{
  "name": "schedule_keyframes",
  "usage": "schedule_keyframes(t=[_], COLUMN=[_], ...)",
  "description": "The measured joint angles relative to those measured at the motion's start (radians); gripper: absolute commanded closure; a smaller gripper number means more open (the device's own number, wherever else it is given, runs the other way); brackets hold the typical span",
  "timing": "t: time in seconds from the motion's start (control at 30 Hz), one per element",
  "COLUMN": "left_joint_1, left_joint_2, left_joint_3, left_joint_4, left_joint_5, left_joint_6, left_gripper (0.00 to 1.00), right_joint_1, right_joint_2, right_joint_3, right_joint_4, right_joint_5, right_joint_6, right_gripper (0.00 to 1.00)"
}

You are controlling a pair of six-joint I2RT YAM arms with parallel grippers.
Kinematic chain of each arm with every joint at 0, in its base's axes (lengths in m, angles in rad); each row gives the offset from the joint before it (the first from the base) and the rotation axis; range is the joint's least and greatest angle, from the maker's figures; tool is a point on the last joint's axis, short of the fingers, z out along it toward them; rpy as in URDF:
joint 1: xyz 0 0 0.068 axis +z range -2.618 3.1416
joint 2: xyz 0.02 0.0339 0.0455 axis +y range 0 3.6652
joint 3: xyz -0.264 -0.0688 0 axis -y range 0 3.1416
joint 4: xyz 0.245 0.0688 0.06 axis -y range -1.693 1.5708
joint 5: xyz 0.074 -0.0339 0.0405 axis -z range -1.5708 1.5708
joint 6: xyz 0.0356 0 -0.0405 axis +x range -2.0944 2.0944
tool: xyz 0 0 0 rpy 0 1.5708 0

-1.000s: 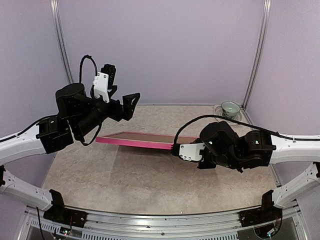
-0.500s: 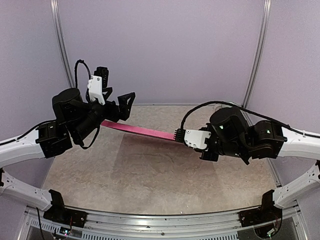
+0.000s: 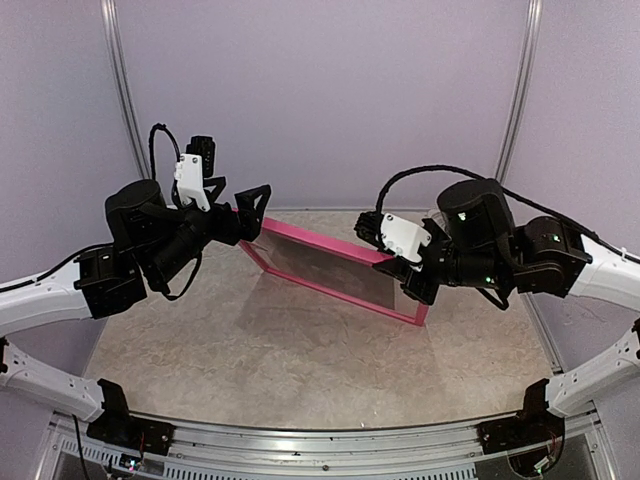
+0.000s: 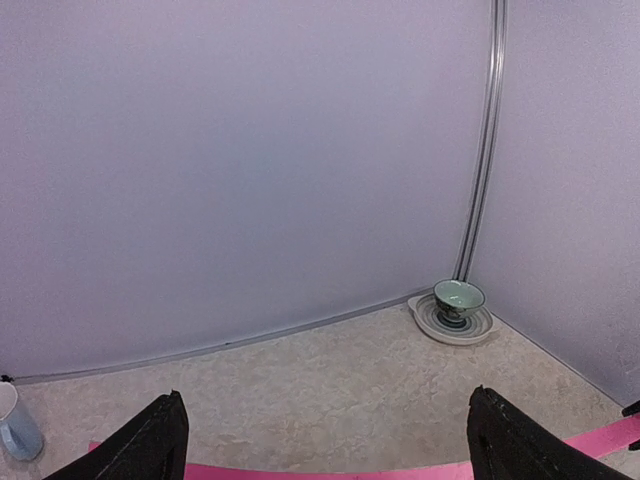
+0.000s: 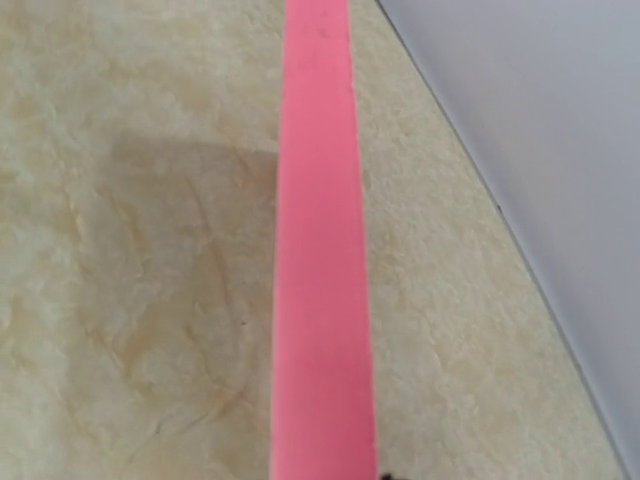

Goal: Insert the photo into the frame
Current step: Turn over the photo frame at the center of the board.

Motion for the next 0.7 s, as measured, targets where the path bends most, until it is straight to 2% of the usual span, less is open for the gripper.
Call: schedule_keyframes(t=[0.17, 0.5, 0.7], left_joint_1=[0.0, 0.0, 0.0], left_joint_2=[0.0, 0.002, 0.003], left_joint_3=[-0.002, -0.011, -0.016], left_joint_4=[0.005, 0.014, 0.016], left_joint_5=[0.0, 0.001, 0.003], left_joint_6=[-0.006, -0.014, -0.021], left_gripper=[0.05, 0.05, 0.05], right_joint_1=[-0.052, -0.186, -0.233], right_joint_2=[0.002, 0.048, 0.066], right_joint_3=[0.046, 0.184, 0.196], right_joint_4=[-0.042, -0.105, -0.103], right_joint_5=[-0.037, -0.109, -0.14], right_joint_6=[0.061, 0.315, 0.448], right_gripper=[1.0, 1.0, 1.0])
